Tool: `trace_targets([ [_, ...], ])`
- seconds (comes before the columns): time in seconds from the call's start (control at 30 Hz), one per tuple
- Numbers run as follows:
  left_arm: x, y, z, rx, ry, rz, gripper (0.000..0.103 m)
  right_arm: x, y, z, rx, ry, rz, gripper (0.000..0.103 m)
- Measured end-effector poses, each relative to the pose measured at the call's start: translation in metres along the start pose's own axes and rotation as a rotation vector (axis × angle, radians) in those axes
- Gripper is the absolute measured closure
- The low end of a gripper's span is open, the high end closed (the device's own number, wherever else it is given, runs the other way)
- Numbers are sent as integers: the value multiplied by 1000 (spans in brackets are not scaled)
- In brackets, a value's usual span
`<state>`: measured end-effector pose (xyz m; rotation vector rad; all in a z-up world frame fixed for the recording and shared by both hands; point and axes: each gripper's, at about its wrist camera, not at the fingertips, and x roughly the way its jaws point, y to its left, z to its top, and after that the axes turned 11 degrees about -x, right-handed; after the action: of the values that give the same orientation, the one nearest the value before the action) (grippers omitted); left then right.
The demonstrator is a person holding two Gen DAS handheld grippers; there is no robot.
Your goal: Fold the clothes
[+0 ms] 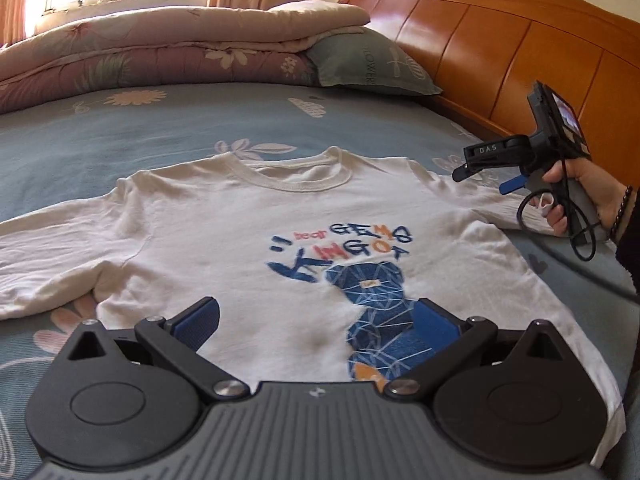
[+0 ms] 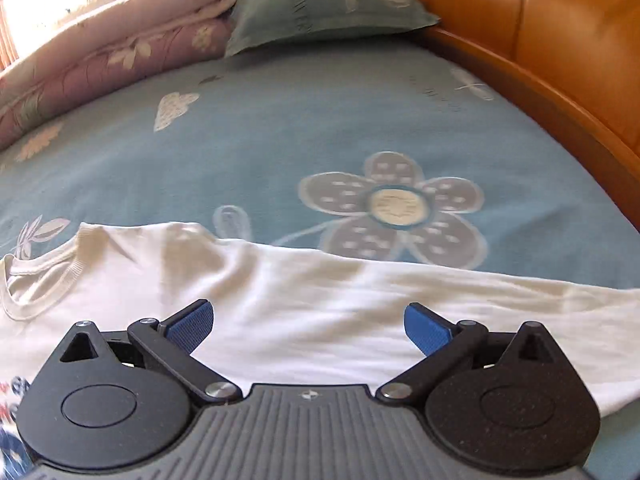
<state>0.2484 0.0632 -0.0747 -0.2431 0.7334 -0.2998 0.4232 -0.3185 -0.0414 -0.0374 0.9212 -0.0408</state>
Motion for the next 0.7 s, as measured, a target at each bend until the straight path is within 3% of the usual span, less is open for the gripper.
trace_targets([
  [0.27,9,18,-2,-56,45,-26,1,45,43,23,-1,101,-110,0],
  [0.57,17,22,-5,-68,72,-23,1,73,34,50,64,98,-121,0],
  [0.7,14,25,-4,-78,66,-12,1,60,33,58,71,78,-127,0],
])
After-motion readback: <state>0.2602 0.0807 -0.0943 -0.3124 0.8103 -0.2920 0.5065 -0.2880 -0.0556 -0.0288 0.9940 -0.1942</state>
